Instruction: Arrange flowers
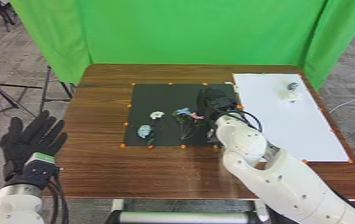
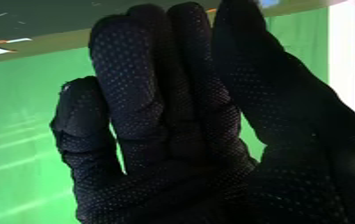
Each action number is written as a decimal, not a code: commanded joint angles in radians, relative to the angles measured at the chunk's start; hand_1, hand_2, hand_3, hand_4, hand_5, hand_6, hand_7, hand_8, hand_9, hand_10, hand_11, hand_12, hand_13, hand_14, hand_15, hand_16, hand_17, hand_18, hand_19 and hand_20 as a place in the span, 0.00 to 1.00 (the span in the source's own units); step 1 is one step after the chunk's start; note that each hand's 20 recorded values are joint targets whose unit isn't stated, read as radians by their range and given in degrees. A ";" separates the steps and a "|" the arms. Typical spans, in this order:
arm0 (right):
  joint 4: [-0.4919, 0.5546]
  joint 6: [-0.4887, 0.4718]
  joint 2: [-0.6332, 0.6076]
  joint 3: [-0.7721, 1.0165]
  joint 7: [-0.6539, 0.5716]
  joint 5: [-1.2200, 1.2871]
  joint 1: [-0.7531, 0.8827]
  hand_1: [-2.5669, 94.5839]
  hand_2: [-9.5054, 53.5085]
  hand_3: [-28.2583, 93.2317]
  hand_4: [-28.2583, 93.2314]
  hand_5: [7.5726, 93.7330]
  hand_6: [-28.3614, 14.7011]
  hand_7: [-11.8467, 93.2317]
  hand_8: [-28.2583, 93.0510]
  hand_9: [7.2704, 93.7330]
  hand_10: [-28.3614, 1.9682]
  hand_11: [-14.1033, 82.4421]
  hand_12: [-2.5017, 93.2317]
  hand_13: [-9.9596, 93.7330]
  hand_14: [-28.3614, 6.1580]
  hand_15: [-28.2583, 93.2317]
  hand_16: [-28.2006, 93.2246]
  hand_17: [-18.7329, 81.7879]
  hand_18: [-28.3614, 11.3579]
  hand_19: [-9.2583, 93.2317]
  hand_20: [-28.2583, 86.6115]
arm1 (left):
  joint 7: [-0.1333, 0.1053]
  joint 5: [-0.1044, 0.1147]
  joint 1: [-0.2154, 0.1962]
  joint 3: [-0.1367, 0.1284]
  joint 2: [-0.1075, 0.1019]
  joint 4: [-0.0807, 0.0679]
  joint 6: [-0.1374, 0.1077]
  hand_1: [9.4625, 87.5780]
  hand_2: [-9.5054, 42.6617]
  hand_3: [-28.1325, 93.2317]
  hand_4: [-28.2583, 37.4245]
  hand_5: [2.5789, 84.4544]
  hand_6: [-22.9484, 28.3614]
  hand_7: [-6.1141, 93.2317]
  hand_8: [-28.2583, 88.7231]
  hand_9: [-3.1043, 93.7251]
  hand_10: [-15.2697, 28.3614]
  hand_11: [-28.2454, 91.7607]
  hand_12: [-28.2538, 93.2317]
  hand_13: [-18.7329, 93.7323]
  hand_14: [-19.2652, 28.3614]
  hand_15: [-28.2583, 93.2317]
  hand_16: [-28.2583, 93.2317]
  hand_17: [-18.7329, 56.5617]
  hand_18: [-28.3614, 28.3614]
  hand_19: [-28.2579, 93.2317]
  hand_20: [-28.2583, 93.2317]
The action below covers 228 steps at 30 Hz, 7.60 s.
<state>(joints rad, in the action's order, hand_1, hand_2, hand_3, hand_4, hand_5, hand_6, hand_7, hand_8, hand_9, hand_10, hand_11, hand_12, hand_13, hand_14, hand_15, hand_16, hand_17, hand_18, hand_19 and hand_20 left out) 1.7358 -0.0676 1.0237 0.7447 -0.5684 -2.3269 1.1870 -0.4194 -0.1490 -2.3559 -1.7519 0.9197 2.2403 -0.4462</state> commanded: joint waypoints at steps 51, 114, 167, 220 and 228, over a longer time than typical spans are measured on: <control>-0.310 -0.162 -0.207 0.345 -0.063 0.140 0.003 0.52 0.00 0.87 0.00 0.42 0.58 0.28 0.12 0.42 0.65 0.30 0.09 0.72 0.52 0.81 0.42 0.52 0.13 0.92 0.56 | -0.046 -0.041 -0.047 0.003 0.003 -0.012 0.138 0.18 0.31 0.82 0.00 0.34 0.56 0.22 0.15 0.31 0.63 0.39 0.32 0.34 0.68 0.48 0.18 0.18 0.71 0.41 0.30; -0.030 0.128 -0.206 0.001 0.139 0.006 0.004 0.63 0.02 0.79 0.00 0.77 0.70 0.35 0.21 0.83 0.67 0.21 0.27 0.81 0.60 0.73 0.47 0.55 0.16 0.90 0.58 | 0.001 -0.046 -0.045 -0.017 0.017 0.009 0.091 0.18 0.35 0.82 0.00 0.38 0.58 0.23 0.15 0.32 0.65 0.40 0.32 0.34 0.69 0.49 0.18 0.17 0.71 0.43 0.30; -0.410 0.042 -0.270 0.103 0.083 0.122 -0.230 0.21 0.30 0.87 0.01 0.40 0.53 0.27 0.13 0.31 0.35 0.24 0.14 0.29 0.37 0.50 0.26 0.34 0.23 0.69 0.45 | -0.069 -0.008 -0.036 0.022 -0.004 -0.004 0.061 0.19 0.33 0.82 0.00 0.34 0.58 0.24 0.15 0.26 0.64 0.40 0.31 0.26 0.65 0.46 0.18 0.16 0.70 0.43 0.30; -0.539 -0.354 -0.271 0.134 0.161 0.272 -0.267 0.48 0.02 0.95 0.00 0.49 0.57 0.35 0.09 0.48 0.52 0.31 0.14 0.53 0.54 0.55 0.30 0.44 0.28 0.75 0.48 | -0.063 -0.007 0.000 0.045 -0.021 -0.015 0.080 0.18 0.35 0.82 0.00 0.36 0.58 0.24 0.15 0.27 0.64 0.41 0.31 0.27 0.65 0.47 0.17 0.16 0.70 0.43 0.30; -0.531 -0.245 -0.272 0.135 0.163 0.227 -0.200 0.70 0.00 0.80 0.00 0.59 0.70 0.38 0.09 0.63 0.65 0.35 0.20 0.66 0.76 0.48 0.48 0.50 0.47 0.85 0.37 | -0.065 -0.007 -0.002 0.047 -0.020 -0.012 0.081 0.18 0.35 0.82 0.00 0.36 0.58 0.24 0.15 0.27 0.64 0.41 0.31 0.27 0.65 0.47 0.17 0.16 0.70 0.43 0.30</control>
<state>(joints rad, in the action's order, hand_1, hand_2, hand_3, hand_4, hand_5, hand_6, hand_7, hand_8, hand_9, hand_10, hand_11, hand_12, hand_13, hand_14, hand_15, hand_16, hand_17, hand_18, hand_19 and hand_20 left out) 1.2034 -0.3771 0.7568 0.8914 -0.4055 -2.0735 0.9109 -0.4797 -0.1584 -2.3458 -1.7022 0.9003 2.2241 -0.3779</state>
